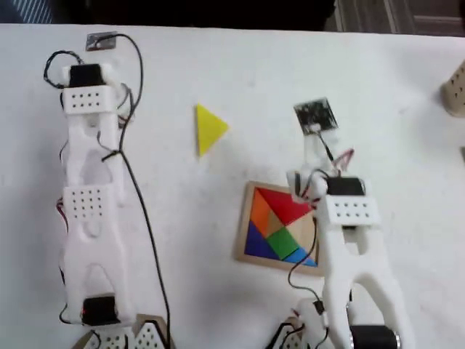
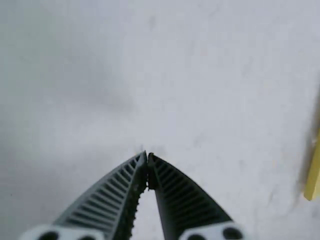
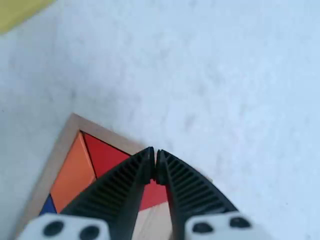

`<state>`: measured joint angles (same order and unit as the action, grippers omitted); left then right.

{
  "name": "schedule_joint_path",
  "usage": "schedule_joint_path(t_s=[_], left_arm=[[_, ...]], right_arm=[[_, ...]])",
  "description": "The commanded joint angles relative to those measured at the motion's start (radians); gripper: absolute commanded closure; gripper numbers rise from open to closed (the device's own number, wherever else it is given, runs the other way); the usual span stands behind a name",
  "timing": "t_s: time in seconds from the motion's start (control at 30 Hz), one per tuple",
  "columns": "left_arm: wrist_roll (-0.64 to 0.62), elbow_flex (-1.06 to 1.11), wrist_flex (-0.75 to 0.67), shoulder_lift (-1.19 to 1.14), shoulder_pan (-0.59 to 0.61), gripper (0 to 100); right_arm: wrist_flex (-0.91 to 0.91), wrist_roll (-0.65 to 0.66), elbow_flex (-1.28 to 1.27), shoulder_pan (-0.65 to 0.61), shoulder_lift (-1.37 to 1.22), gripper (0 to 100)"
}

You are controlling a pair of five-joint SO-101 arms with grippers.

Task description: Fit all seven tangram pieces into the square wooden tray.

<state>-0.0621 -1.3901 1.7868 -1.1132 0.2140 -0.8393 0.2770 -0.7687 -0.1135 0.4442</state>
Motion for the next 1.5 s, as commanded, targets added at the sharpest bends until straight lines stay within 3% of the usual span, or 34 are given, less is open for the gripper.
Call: schedule_joint_path(t_s=[0.0, 0.23, 0.33, 0.43, 0.57, 0.7, 0.77, 1.03, 1.3, 1.47], left_arm=[[-0.009, 0.055, 0.008, 0.147, 0.025, 98], [0.018, 0.644, -0.015, 0.595, 0.019, 98], [0.021, 0.954, -0.137, 0.803, 0.025, 98], [0.023, 1.312, -0.345, 0.992, 0.025, 98], [0.021, 1.761, -0.724, 1.202, 0.025, 98], [0.021, 2.065, -1.01, 1.359, 0.053, 98], [0.021, 2.137, -1.071, 1.425, 0.068, 98], [0.021, 2.222, -1.092, 1.512, 0.084, 98], [0.028, 2.228, -1.137, 1.511, 0.084, 98], [0.028, 2.228, -1.137, 1.511, 0.084, 98]], right_arm=[[0.053, -0.055, 0.164, -0.085, -0.131, 97.8], [0.226, -0.152, 0.462, -0.174, -0.567, 97.8], [0.228, -0.187, 0.631, -0.177, -0.75, 97.8], [0.234, -0.187, 0.804, -0.177, -0.906, 98.0], [0.236, -0.187, 1.045, -0.173, -1.076, 98.1], [0.236, -0.187, 1.278, -0.177, -1.225, 98.1], [0.236, -0.187, 1.393, -0.188, -1.303, 98.1], [0.182, -0.187, 1.811, -0.262, -1.636, 98.1], [-0.074, -0.187, 2.168, -0.263, -1.81, 98.1], [-0.401, -0.279, 2.352, -0.274, -1.824, 98.1]])
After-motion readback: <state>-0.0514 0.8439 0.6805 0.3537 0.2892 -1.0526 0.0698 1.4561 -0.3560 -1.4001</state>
